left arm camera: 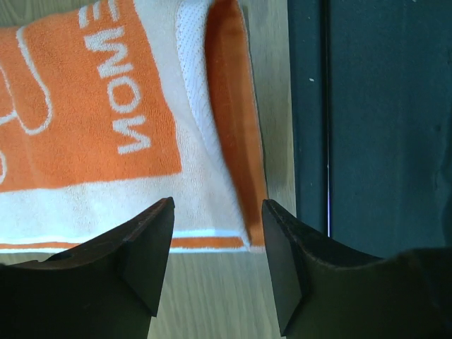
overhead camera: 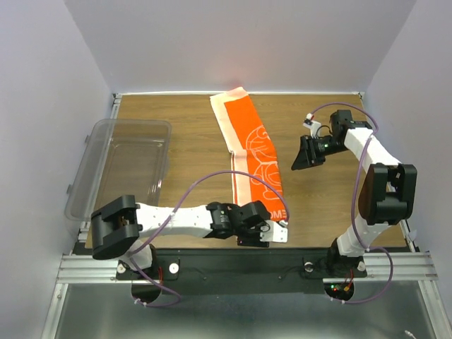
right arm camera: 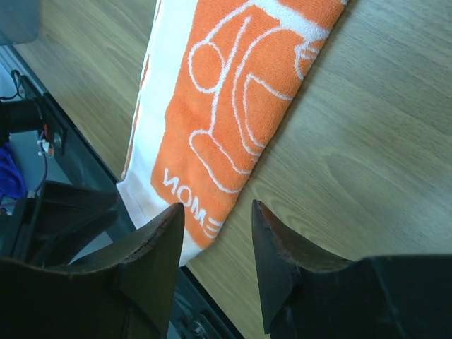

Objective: Roll the towels
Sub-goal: Fold the towel

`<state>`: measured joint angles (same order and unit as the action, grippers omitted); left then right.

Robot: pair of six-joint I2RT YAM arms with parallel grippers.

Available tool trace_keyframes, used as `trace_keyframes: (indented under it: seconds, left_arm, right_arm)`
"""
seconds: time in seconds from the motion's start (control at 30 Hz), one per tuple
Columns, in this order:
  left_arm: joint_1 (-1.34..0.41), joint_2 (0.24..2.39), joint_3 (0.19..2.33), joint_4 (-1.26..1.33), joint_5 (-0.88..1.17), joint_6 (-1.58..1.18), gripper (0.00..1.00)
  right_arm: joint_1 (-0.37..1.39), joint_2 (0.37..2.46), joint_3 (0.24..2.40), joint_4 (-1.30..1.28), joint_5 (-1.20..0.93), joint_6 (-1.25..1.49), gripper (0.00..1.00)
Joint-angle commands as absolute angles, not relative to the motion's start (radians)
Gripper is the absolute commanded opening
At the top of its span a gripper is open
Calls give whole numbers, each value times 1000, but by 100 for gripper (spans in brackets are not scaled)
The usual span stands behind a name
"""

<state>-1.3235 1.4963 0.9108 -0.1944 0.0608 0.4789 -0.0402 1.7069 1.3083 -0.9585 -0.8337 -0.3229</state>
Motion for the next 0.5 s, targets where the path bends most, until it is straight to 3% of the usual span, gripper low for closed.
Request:
trace_keyframes:
  seconds: [0.0, 0.47]
  left_arm:
    - [-1342, 1543, 960, -107, 20, 446, 63]
    - [-1362, 1690, 983, -51, 57, 460, 59]
  right_arm:
    - [-58, 1698, 1316, -948, -830, -348, 48]
    - [-87, 1706, 1312, -953, -815, -374, 47]
